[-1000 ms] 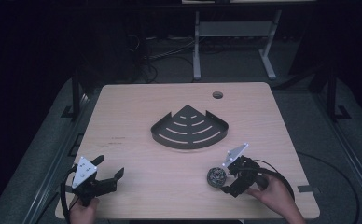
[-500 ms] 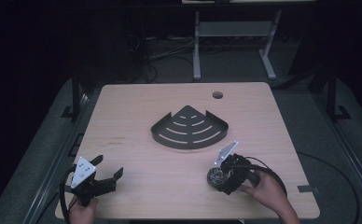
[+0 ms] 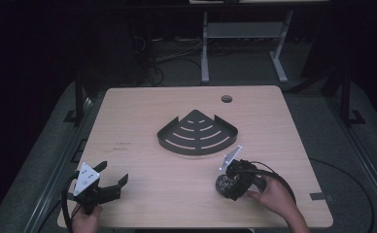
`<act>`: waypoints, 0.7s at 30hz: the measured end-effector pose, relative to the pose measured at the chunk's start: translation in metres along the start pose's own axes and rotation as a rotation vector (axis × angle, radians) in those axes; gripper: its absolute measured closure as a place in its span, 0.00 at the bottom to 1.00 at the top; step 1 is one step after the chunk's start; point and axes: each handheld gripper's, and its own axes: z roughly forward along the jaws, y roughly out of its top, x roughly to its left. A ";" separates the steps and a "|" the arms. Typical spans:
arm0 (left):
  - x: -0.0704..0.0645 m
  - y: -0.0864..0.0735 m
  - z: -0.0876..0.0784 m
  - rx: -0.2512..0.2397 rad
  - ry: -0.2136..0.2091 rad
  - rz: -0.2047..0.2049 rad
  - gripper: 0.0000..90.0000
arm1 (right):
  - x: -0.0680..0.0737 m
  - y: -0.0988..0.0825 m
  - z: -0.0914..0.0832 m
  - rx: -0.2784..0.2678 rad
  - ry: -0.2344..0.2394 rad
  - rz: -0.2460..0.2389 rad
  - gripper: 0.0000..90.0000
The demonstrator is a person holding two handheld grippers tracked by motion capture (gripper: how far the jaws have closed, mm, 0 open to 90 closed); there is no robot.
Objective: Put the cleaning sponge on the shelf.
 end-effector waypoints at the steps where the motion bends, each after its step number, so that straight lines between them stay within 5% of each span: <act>1: 0.000 0.000 0.000 0.000 0.001 0.001 0.15 | 0.000 0.000 0.001 0.003 0.001 0.000 0.22; 21: 0.003 -0.001 -0.001 -0.004 0.008 -0.006 0.15 | 0.001 0.008 0.011 0.056 -0.004 -0.026 0.36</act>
